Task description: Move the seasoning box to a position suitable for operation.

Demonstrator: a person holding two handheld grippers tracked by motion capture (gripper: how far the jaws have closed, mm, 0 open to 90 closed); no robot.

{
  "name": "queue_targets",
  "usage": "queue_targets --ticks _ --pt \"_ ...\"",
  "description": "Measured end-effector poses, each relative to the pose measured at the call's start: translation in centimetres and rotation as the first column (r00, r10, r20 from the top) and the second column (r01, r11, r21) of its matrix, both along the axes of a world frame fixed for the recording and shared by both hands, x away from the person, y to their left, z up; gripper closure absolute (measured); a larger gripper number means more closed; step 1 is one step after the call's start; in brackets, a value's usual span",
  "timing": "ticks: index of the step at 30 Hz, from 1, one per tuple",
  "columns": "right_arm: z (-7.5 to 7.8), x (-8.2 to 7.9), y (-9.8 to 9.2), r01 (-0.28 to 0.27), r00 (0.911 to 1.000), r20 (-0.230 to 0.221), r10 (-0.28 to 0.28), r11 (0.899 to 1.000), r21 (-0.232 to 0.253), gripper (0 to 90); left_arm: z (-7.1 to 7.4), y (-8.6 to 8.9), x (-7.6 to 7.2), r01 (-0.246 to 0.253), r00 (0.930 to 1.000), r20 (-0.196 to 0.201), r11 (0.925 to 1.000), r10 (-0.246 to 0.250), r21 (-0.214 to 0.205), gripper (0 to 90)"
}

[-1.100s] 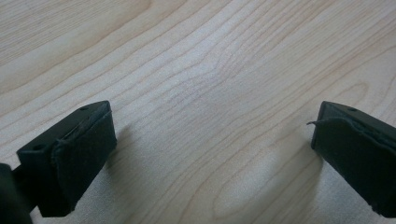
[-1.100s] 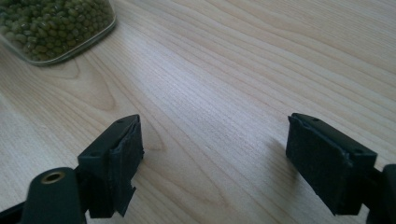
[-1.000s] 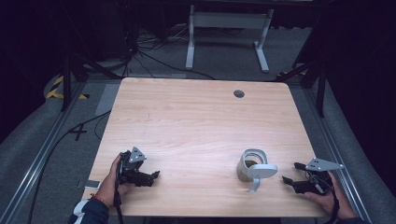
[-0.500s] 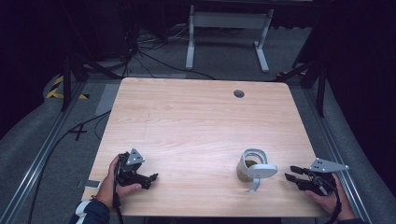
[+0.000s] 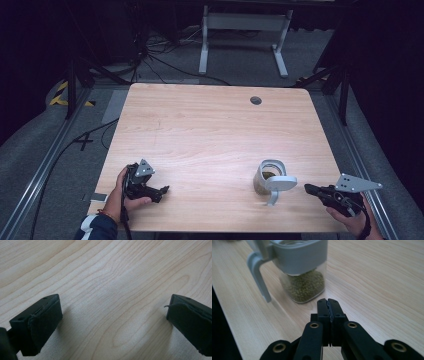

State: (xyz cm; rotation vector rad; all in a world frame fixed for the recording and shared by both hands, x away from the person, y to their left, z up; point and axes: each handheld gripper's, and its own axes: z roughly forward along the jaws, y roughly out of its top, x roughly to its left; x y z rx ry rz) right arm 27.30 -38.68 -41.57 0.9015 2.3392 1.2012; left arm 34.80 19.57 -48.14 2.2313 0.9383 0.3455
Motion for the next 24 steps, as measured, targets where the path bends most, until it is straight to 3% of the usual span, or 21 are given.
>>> queue_targets --ticks 15,24 --pt "2.9 -2.1 2.7 -0.096 0.9916 0.089 0.094 0.995 0.028 89.5 0.0 0.0 0.0 0.000 1.0000 0.000 1.0000 0.000 0.000 0.4" --pt "4.8 -3.0 4.4 -0.154 0.9776 0.149 0.148 0.988 0.026 89.6 0.0 0.0 0.0 0.000 1.0000 0.001 1.0000 0.000 -0.001 0.4"
